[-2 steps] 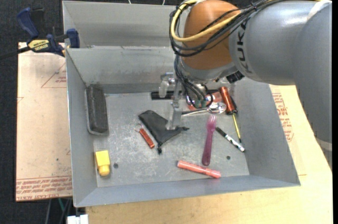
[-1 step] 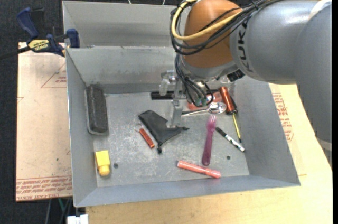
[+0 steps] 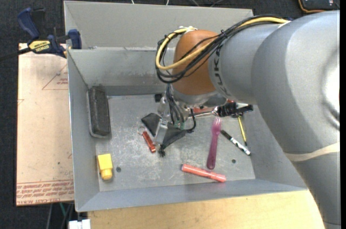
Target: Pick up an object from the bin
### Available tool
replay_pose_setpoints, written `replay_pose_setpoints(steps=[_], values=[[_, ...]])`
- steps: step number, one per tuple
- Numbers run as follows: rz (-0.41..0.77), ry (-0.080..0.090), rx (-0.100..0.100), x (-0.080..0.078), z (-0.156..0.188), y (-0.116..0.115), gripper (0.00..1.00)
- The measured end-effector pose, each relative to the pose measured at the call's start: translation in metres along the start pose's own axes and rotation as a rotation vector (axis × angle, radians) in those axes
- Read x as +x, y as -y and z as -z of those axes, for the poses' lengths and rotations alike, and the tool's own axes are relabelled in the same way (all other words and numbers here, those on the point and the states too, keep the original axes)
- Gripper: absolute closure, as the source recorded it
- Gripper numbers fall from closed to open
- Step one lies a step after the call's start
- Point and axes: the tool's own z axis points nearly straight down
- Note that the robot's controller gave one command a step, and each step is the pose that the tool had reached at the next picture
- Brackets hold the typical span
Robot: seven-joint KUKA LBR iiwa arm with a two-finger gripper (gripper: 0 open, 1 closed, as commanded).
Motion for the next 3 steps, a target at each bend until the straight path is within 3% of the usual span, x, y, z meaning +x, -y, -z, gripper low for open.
replay_pose_setpoints(steps=[1, 2, 3], values=[[0.108, 0.009, -0.002, 0.009, 0.051, -0.007, 0.0], [-0.138, -0.001, 0.002, 0.002, 0.032, 0.008, 0.0], [0.027, 0.009, -0.004, 0.006, 0.001, 0.01, 0.0]])
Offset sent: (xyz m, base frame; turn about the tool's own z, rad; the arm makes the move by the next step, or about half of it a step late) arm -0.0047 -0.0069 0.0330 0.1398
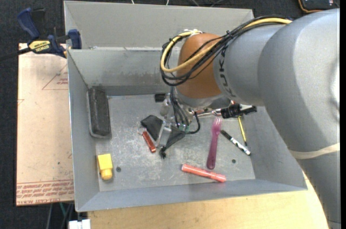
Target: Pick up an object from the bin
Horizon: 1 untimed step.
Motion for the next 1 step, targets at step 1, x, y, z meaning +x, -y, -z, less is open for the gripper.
replay_pose_setpoints(steps=[1], values=[[-0.444, -0.006, 0.005, -0.0273, 0.0017, -0.0084, 1.0]])
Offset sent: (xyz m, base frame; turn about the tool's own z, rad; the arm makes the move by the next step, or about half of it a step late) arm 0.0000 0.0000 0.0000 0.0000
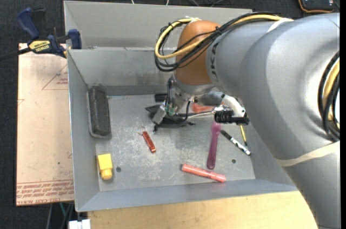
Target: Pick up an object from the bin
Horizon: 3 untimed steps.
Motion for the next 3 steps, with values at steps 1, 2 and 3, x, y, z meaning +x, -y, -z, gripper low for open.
replay_pose_setpoints(steps=[1, 2, 3], values=[[0.0, 0.0, 0.0, 0.0, 0.0, 0.0, 1.0], [0.001, -0.002, 0.003, 0.001, 0.016, 0.001, 1.0], [0.002, 0.0, -0.001, 0.0, 0.034, 0.0, 1.0]])
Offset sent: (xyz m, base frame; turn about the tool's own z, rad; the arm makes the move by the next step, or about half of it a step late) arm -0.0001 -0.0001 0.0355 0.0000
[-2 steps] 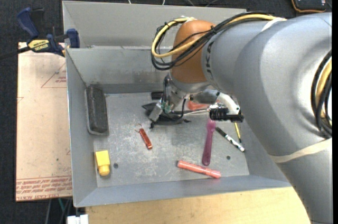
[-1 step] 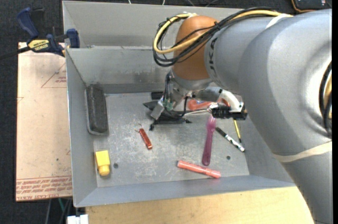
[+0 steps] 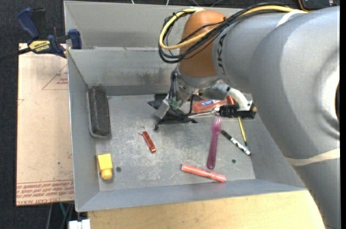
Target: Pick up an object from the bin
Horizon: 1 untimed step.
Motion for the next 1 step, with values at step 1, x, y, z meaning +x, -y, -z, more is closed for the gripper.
replay_pose_setpoints(steps=[1], values=[[0.002, -0.003, 0.003, 0.0009, 0.0299, 0.0008, 1.0]])
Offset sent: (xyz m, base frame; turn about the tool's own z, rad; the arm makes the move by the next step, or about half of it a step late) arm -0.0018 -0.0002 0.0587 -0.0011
